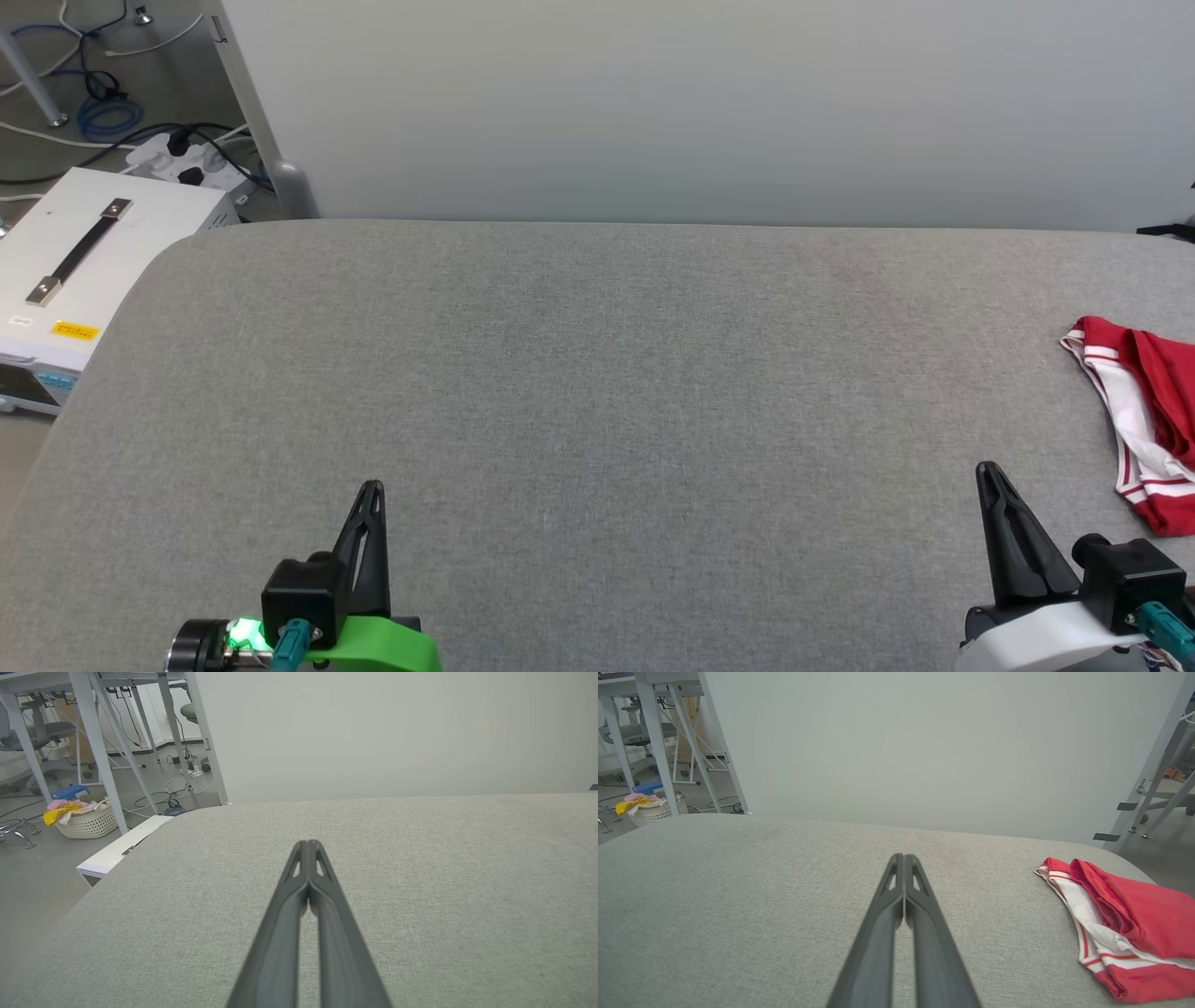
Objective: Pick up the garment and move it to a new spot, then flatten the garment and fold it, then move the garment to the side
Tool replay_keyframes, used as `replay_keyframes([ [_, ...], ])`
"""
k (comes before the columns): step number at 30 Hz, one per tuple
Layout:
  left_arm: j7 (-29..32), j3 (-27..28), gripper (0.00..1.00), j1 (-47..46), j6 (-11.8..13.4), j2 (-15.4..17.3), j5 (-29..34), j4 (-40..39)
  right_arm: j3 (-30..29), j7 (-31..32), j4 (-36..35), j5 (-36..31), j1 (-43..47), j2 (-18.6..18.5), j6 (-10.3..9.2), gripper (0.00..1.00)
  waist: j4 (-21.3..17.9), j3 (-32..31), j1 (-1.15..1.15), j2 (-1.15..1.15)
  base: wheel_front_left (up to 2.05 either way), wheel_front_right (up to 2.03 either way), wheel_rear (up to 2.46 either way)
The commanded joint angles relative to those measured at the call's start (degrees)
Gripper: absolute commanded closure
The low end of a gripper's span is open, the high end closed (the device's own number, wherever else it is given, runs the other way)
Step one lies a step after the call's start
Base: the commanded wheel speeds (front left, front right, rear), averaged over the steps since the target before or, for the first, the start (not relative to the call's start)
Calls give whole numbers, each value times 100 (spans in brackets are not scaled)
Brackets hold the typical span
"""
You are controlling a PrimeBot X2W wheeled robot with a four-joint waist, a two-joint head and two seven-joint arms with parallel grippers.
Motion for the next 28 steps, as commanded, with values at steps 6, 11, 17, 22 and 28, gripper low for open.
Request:
replay_keyframes([
  [6, 87, 62, 100, -164, -61, -49, 92, -32, 21, 97, 33, -78, -163, 23, -2, 100, -19, 9, 0, 0, 0, 0, 0],
  [11, 146, 96, 100, -193, -80, -67, 110, -39, 27, 154, 45, -109, -201, 34, -2, 100, -35, 16, 0, 0, 0, 0, 0],
  [17, 215, 135, 100, -229, -103, -89, 131, -48, 33, 222, 61, -146, -245, 47, -2, 100, -53, 24, 0, 0, 0, 0, 0],
  [22, 273, 168, 100, -258, -123, -107, 149, -56, 38, 280, 73, -176, -282, 58, -2, 100, -68, 31, 0, 0, 0, 0, 0],
  [28, 342, 207, 100, -294, -145, -128, 171, -64, 44, 348, 88, -213, -326, 71, -2, 100, -87, 39, 0, 0, 0, 0, 0],
])
